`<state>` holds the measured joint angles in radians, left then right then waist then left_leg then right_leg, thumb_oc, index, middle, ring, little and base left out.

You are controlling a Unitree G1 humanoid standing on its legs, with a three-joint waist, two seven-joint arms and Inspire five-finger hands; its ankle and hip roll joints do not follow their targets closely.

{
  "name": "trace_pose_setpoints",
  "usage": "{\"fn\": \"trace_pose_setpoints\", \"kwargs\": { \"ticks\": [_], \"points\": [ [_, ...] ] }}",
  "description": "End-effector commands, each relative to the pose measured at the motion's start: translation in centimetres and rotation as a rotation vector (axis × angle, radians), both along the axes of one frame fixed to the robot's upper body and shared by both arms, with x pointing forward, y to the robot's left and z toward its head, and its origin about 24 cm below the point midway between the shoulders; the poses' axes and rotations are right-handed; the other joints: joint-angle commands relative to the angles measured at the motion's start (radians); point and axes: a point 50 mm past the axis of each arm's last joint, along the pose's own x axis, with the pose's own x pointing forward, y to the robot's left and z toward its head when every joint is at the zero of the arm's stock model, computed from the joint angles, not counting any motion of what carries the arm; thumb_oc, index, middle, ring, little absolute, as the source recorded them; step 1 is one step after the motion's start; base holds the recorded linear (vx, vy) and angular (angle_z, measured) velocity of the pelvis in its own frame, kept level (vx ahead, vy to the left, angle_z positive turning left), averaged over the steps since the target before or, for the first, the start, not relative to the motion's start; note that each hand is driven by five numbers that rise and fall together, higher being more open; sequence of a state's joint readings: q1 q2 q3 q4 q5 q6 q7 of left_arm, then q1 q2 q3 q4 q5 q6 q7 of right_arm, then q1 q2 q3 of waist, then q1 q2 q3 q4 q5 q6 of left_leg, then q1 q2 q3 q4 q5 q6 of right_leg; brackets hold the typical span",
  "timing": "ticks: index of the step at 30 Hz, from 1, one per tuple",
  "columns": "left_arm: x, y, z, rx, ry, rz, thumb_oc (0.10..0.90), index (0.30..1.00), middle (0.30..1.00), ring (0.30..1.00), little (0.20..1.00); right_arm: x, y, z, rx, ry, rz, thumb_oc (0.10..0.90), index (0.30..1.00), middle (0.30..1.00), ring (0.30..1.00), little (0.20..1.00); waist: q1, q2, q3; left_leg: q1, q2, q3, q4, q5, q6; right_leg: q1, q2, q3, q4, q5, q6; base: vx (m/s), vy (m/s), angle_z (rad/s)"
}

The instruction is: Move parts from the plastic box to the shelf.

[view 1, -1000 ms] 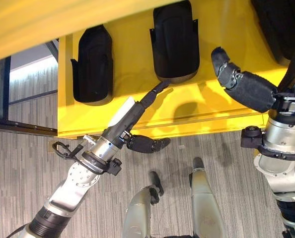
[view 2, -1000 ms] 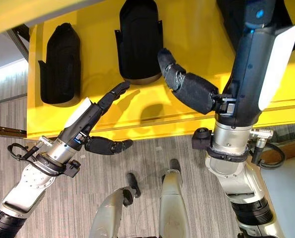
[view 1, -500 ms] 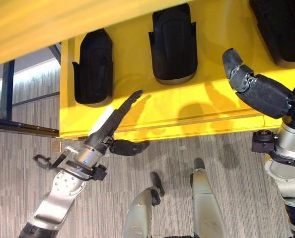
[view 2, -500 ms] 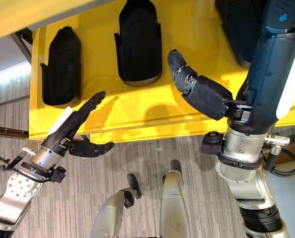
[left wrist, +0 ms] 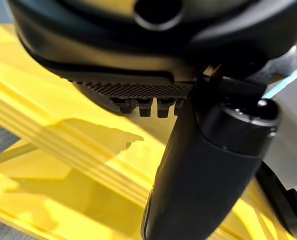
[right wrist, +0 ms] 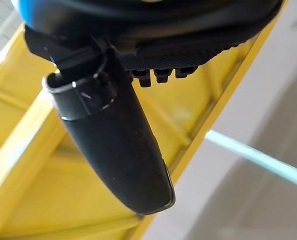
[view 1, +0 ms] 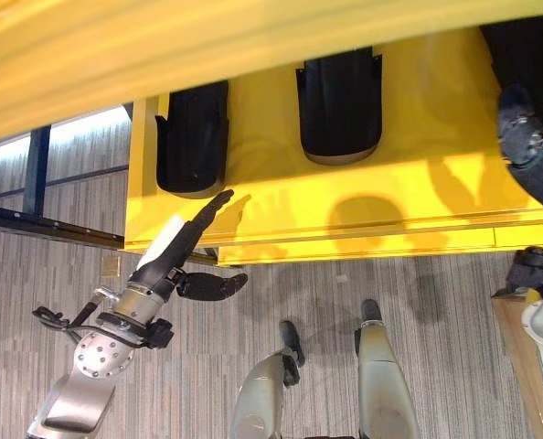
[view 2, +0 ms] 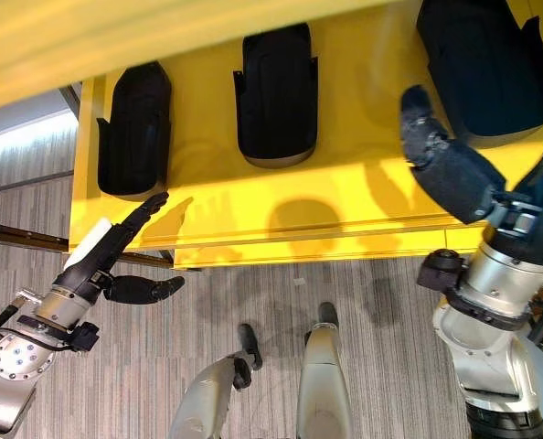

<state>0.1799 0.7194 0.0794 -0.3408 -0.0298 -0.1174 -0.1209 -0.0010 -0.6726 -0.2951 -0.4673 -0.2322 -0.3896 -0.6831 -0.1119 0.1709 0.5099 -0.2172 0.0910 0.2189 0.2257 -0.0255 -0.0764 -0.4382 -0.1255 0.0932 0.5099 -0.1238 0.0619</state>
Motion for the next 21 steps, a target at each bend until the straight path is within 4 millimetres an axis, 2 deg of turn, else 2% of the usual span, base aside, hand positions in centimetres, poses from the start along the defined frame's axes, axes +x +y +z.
{"fn": "trace_pose_setpoints", "kwargs": {
  "ticks": [1,6,7,13,21],
  "points": [
    [-1.1,1.2,3.3,0.089,-0.172,0.016,0.900,1.000,1.000,1.000,1.000,-2.3,0.5,2.1,0.028,-0.162,0.079,0.900,1.000,1.000,1.000,1.000,-0.037,-0.025,-0.085,0.017,-0.007,-0.005,0.058,-0.086,0.050,0.099,-0.037,-0.092,-0.077,-0.035,-0.012,0.04,0.006,0.02],
    [-2.1,2.1,2.5,0.160,-0.140,0.041,0.900,1.000,1.000,1.000,1.000,-2.7,-0.8,0.3,0.094,-0.069,0.057,0.900,1.000,1.000,1.000,1.000,-0.051,-0.038,-0.128,0.093,0.007,0.014,-0.042,-0.055,0.042,0.160,-0.043,-0.084,-0.174,0.009,0.020,0.08,0.022,0.01],
    [-2.2,2.3,2.2,0.227,-0.125,0.058,0.900,1.000,1.000,1.000,1.000,-2.6,-0.9,-0.1,0.103,-0.030,0.072,0.900,1.000,1.000,1.000,1.000,-0.055,-0.042,-0.143,0.117,0.010,0.019,-0.070,-0.045,0.039,0.179,-0.044,-0.082,-0.201,0.023,0.030,0.11,0.026,-0.06],
    [-2.4,3.6,1.3,0.396,-0.072,0.155,0.900,1.000,1.000,1.000,1.000,-2.3,-0.7,-1.1,0.092,0.076,0.100,0.900,1.000,1.000,1.000,1.000,-0.070,-0.050,-0.183,0.175,0.016,0.037,-0.143,-0.015,0.029,0.224,-0.044,-0.070,-0.284,0.068,0.052,0.10,0.017,-0.05],
    [-1.7,3.9,1.4,0.475,-0.069,0.156,0.900,1.000,1.000,1.000,1.000,-1.8,-0.5,-0.9,0.075,0.138,0.157,0.900,1.000,1.000,1.000,1.000,-0.083,-0.047,-0.174,0.184,0.008,0.045,-0.145,-0.023,0.031,0.222,-0.044,-0.065,-0.291,0.072,0.054,0.01,0.007,0.00]
  ]
}}
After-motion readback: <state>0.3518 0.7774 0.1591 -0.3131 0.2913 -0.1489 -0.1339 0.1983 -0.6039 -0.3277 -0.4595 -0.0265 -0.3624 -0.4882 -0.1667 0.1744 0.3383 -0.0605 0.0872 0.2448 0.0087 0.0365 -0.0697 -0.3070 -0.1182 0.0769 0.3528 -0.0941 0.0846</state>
